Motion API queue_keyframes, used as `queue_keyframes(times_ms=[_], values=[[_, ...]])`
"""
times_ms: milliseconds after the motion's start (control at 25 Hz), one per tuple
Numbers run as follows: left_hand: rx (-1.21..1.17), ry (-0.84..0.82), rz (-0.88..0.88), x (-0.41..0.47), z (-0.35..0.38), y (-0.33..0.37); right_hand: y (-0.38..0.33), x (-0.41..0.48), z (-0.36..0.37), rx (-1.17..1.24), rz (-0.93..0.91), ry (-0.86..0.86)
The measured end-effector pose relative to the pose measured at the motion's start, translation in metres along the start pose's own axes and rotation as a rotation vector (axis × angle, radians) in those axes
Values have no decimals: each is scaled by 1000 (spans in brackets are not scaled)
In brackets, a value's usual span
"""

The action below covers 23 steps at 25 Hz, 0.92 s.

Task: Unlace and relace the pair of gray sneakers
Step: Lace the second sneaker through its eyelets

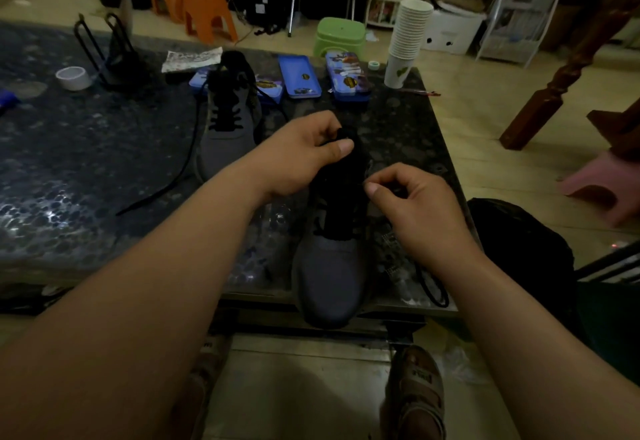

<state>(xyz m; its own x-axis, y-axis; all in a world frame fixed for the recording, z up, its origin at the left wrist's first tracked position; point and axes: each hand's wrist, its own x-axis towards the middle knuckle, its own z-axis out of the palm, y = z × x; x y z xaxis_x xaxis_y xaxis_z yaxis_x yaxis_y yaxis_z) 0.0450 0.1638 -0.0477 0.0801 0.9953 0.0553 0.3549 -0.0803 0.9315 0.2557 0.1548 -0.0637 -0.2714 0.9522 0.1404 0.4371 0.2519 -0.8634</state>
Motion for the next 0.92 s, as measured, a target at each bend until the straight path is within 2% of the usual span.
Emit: queue_keyframes(times_ms=[160,280,520,760,920], values=[[-149,27,-26,-2,-4,-3,4,-1,5,29,79,-24],[-182,40,-38,-2,-3,-5,3,0,7,33,70,-28],[-133,31,-47,0,0,-5,0,-1,5,-17,8,-42],[-70,43,-39,2,2,-3,-1,-2,3,74,47,-62],[-18,85,-41,1,3,-1,-1,-2,2,43,34,-90]])
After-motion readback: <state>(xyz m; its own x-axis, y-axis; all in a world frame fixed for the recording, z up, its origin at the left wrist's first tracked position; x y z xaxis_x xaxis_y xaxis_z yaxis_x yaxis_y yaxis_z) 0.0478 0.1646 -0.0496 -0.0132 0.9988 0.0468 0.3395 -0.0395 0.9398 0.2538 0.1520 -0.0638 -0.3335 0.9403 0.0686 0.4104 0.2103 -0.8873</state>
